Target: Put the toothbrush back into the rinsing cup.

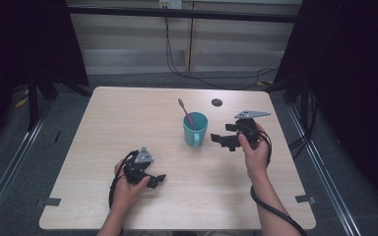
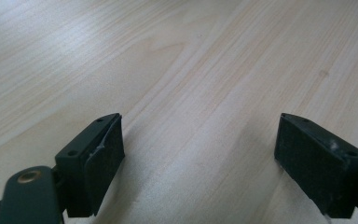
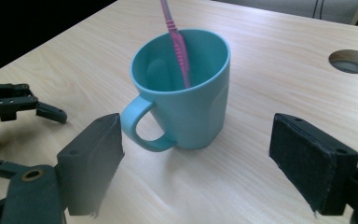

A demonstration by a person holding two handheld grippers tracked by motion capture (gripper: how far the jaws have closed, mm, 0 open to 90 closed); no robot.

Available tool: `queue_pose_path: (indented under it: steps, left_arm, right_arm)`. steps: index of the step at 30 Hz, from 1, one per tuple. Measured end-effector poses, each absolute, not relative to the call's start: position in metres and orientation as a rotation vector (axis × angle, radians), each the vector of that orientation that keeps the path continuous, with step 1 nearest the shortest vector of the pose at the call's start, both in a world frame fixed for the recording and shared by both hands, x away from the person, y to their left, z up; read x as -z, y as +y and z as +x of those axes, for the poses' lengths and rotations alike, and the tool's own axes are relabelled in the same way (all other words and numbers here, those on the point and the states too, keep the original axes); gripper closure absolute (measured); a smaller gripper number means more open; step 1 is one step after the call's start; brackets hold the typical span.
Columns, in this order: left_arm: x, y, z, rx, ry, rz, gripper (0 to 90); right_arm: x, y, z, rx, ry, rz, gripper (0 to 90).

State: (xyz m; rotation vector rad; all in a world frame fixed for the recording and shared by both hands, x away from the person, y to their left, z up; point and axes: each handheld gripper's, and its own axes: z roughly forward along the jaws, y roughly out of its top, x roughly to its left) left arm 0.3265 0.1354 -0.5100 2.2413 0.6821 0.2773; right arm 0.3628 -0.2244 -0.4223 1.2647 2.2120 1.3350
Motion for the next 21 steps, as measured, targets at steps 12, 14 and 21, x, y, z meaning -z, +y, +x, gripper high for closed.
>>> queue_pose_path:
  steps: [12,14,21]
  left_arm:
    - [0.510,0.135,0.327,-0.278,0.682,2.242,15.4]
    - [0.510,0.135,0.327,-0.278,0.681,2.242,15.5]
    - [0.510,0.135,0.327,-0.278,0.681,2.243,15.4]
  right_arm:
    - [0.424,-0.224,0.349,-1.322,2.255,1.223,16.9]
    - [0.424,-0.225,0.347,-1.319,2.264,1.210,16.8]
    - [0.427,-0.226,0.341,-1.303,2.280,1.201,16.9]
